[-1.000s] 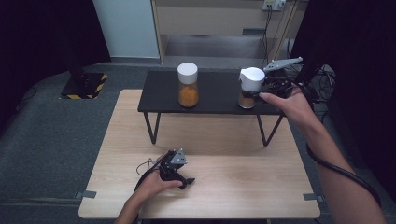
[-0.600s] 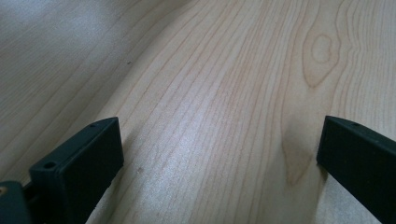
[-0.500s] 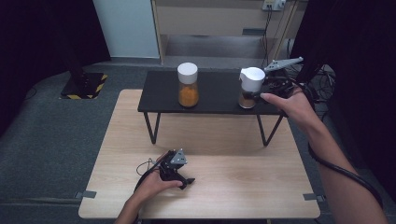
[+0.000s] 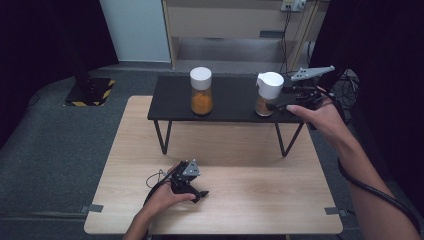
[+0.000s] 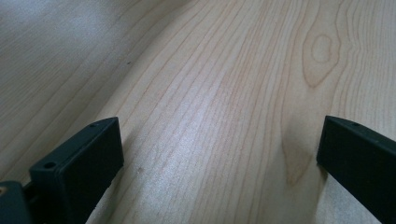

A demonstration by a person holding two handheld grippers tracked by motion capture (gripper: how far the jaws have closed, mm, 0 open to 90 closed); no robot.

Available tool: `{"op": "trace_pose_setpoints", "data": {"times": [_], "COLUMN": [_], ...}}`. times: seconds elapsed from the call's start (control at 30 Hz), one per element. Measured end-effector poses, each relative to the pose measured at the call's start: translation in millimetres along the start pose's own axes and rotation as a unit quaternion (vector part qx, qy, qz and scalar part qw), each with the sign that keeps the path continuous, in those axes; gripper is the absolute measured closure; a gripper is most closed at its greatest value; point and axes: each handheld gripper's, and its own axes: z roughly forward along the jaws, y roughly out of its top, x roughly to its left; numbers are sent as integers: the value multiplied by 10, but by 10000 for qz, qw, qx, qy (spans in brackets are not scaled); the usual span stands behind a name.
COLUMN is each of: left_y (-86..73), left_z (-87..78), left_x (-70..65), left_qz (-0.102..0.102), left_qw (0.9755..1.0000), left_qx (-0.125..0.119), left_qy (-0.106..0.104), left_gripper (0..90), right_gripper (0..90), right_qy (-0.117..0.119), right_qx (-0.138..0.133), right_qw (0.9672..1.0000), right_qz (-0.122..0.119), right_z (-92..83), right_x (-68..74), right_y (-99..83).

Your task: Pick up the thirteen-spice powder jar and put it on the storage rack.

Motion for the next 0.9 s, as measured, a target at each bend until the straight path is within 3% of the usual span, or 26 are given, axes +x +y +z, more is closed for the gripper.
{"op": "trace_pose_setpoints", "data": {"times": [0.9], "left_y": [3], "left_z": [-1], "left_x": [-3], "left_qz": [3], "left_qw": [10000], "left_qx": [9], "left_qy": [8], "left_gripper": [0], "right_gripper": [85], "right_qy": [32], "right_qx": [-146], "right_qw": [9998], "right_qz": [-147], "right_z": [-330], "right_x": [335], "right_y": [-337]}}
